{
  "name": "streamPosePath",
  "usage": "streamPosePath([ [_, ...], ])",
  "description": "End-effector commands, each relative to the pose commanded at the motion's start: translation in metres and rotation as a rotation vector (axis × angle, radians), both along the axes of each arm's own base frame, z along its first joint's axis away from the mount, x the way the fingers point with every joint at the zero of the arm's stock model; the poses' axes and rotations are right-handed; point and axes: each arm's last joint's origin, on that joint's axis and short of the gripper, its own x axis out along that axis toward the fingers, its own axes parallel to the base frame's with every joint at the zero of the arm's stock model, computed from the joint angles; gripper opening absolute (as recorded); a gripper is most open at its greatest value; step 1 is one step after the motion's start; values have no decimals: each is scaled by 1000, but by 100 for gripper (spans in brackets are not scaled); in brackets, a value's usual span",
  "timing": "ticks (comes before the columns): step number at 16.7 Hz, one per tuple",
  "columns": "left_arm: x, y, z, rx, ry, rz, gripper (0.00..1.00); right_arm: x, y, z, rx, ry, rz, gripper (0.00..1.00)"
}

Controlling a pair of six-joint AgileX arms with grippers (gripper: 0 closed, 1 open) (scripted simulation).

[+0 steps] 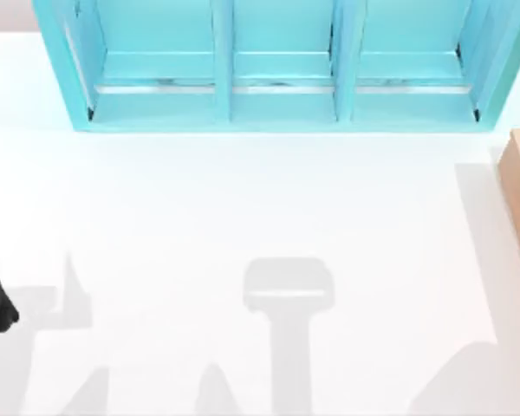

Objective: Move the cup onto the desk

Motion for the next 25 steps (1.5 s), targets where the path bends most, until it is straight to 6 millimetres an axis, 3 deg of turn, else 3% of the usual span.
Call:
streamPosePath([
  [5,0,0,0,0,0,0,100,4,8,10,-1,-2,-6,0],
  [9,0,0,0,0,0,0,100,11,46,48,1,8,-4,0],
  [14,0,0,0,0,0,0,100,3,96,96,-1,2,0,0],
  [21,0,0,0,0,0,0,100,3,102,100,0,-2,-3,0],
  [25,0,0,0,0,0,0,100,8,142,107,-8,-36,25,0],
])
